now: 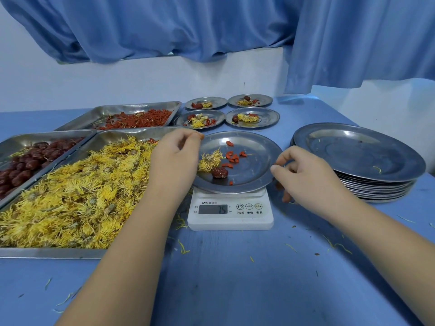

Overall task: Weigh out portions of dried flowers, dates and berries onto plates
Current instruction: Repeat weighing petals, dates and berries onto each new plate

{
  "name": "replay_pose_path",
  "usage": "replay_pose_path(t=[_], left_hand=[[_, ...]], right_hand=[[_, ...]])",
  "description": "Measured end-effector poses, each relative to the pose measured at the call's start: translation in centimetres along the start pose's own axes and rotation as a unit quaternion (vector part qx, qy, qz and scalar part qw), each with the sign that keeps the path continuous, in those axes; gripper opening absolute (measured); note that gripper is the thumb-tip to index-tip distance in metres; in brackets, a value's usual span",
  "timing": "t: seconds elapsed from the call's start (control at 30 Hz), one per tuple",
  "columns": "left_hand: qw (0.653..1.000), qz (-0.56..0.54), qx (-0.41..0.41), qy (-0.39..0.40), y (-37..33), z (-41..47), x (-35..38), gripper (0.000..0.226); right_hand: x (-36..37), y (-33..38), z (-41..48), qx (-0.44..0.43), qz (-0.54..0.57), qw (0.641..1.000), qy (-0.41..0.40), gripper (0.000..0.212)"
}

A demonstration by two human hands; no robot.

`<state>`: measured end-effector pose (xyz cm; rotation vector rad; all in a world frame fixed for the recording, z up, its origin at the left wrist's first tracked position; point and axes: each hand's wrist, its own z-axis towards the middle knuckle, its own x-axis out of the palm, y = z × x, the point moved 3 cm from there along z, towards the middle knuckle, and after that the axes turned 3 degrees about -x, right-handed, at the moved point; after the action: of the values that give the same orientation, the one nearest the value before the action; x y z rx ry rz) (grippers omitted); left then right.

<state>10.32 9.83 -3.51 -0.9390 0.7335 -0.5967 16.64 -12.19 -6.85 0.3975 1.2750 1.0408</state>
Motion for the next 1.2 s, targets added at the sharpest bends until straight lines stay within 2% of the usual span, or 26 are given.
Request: replay_pose_path(t=[0.2,0.33,0.43,0.5,0.6,0.73,0.87,1.07,1.2], left_hand=[[0.989,-0.086,-0.115,-0.020,0.9,0.5,-0.5,0.021],[0.973,-0.151,-0.174,-0.033,0.8,0.8,-0.6,0.019],[0.960,-0.193,-0.198,-0.033,0.3,1.0,-0.7,0.026],[0.952,-0.238,-0.193,-0.029,-0.1,1.0,-0.9,0.028],[0.948,-0.289,-0.136,-0.002,-0.9,0.7,-1.0,0.029],[0.921,-0.374,-0.103,0.041,-1.9,1.6,-0.3,0.036],[0.911,-0.393,-0.091,0.082,-3.6,3.4,1.3,0.038],[0.901,-0.394,-0.110,0.143,-6.3,5.9,5.5,0.033],[0.872,-0.438,-0.137,0.169,-6.8,6.7,8.1,0.033]], right_hand=[[0.7,-0.3,0.0,0.072,0.138,0.988,0.016,0.008],[0.8,-0.2,-0.1,0.077,0.225,0.971,0.018,0.008],[0.3,0.0,0.0,0.075,0.276,0.958,0.006,0.008],[-0.2,0.2,0.1,0.077,0.316,0.946,-0.011,0.010],[-1.3,0.4,0.5,0.077,0.355,0.931,-0.038,0.012],[-3.6,0.6,1.4,0.076,0.398,0.912,-0.063,0.013],[-6.6,0.7,3.1,0.073,0.441,0.890,-0.089,0.016],[-12.0,-1.5,6.5,0.108,0.430,0.889,-0.112,0.020],[-15.4,-4.7,8.4,0.143,0.376,0.903,-0.149,0.021]])
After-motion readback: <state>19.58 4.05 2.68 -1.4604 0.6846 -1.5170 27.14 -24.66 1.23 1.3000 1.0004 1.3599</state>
